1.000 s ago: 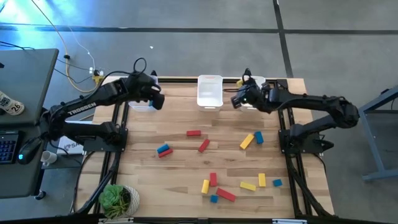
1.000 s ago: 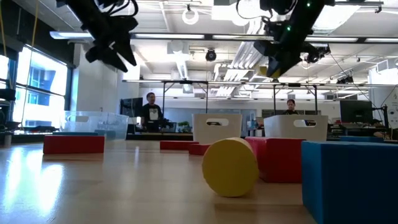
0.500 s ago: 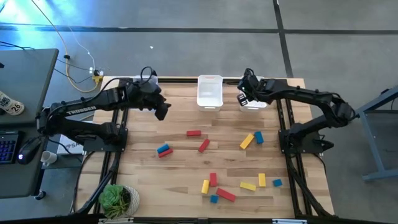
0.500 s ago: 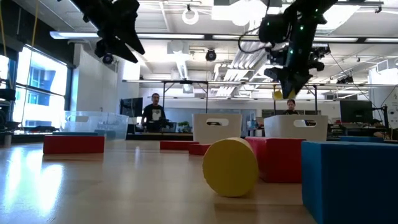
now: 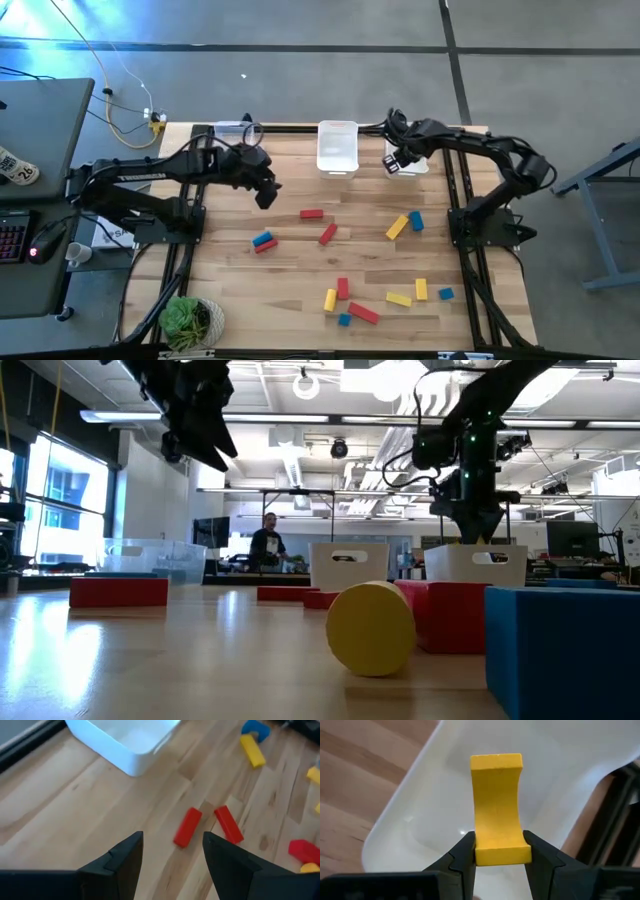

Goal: Sort & place blocks by color
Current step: Put the yellow block into the right white bin

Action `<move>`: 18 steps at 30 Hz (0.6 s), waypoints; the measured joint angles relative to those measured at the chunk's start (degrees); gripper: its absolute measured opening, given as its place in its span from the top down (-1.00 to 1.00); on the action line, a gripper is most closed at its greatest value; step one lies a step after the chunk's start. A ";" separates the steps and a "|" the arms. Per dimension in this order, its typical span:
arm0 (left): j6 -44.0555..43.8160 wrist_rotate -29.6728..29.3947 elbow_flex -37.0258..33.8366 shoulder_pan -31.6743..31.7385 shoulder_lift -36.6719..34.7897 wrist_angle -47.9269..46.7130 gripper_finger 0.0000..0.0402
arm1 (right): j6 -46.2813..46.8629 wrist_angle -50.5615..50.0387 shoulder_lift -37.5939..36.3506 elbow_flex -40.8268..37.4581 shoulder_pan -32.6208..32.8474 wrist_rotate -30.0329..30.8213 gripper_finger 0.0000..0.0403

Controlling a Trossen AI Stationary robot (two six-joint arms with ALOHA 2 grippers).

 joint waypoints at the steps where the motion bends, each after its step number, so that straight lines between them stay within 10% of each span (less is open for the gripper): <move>1: 0.00 0.01 0.00 -0.24 0.75 -0.03 0.04 | -0.08 0.00 0.37 0.00 -0.40 -0.34 0.46; 18: 2.07 0.10 0.00 -2.05 13.25 10.10 0.04 | -10.49 0.67 2.77 0.00 -3.36 -2.02 0.37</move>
